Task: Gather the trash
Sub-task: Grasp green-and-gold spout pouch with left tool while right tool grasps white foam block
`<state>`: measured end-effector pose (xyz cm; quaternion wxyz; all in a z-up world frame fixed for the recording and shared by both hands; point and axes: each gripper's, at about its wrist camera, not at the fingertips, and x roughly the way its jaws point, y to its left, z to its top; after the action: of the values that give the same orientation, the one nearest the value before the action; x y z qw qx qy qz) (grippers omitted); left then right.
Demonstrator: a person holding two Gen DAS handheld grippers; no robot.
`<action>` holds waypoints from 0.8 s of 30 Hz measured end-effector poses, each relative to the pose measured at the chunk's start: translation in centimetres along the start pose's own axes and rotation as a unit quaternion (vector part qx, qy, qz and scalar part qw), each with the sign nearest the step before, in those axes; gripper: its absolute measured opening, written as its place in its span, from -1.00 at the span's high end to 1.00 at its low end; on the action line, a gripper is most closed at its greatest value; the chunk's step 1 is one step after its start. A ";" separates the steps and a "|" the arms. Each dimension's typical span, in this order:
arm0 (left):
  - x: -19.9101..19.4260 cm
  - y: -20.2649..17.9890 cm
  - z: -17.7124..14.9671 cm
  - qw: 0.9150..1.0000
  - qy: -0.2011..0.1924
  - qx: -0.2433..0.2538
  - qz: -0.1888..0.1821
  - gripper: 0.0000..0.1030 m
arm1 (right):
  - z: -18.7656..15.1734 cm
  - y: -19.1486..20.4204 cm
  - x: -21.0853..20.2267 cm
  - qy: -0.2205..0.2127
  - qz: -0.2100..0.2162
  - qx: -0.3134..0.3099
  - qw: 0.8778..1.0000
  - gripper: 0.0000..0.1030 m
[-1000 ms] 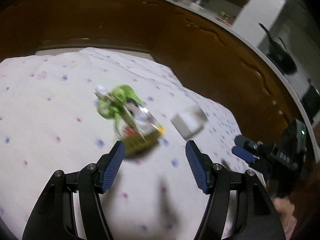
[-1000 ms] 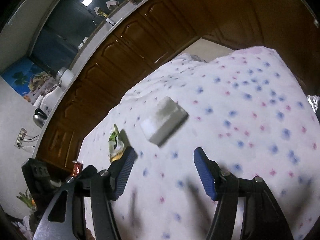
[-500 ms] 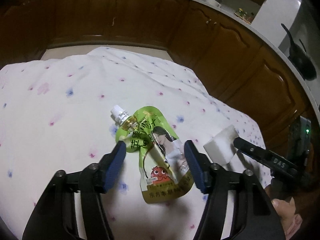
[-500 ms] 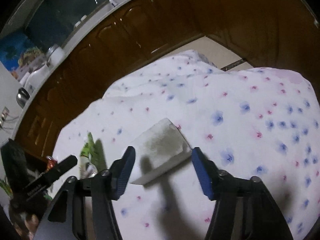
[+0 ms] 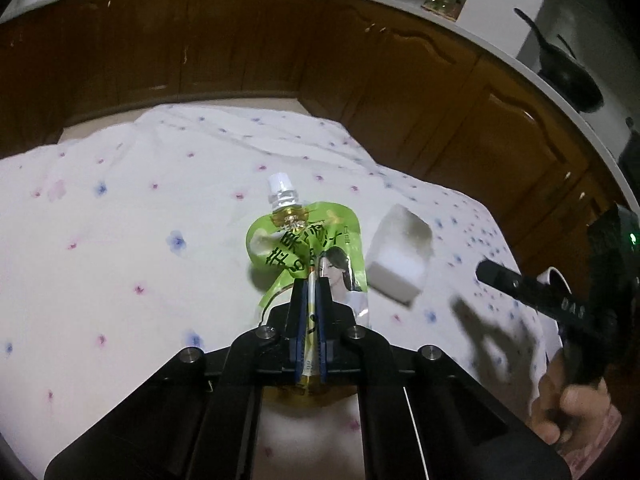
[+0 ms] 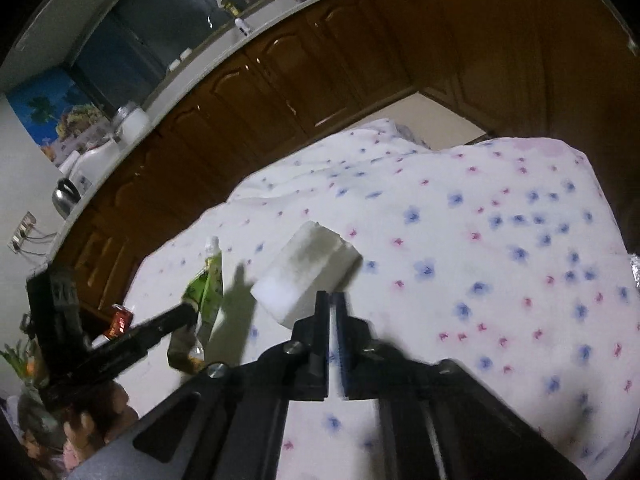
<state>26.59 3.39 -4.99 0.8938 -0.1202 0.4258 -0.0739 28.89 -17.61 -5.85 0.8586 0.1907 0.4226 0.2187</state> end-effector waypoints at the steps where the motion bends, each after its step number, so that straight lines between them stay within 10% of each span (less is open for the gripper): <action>1: -0.4 0.1 -0.2 1.000 -0.003 -0.003 -0.002 0.93 | 0.2 -0.2 0.1 0.004 0.007 0.014 1.000 0.32; 2: -0.7 0.3 -0.4 1.000 -0.005 -0.007 -0.003 0.93 | 0.3 -0.2 0.2 0.006 0.008 0.026 1.000 -0.01; 8: -2.0 2.5 -1.1 0.999 -0.016 -0.035 0.008 0.93 | 1.0 3.4 2.7 0.016 -0.034 0.042 0.998 -0.42; 18: -2.8 4.3 -2.6 0.999 -0.005 -0.052 -0.004 0.93 | 1.4 5.9 9.5 0.057 -0.147 0.061 0.986 -0.37; 24: -3.2 3.2 -2.7 0.999 -0.007 -0.041 -0.022 0.93 | 0.5 4.3 6.9 0.037 -0.108 0.043 0.993 -0.07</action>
<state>22.54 6.80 -5.13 0.8891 -0.1664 0.4199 -0.0747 32.15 -10.42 -7.79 0.8522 0.1724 0.4808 0.1131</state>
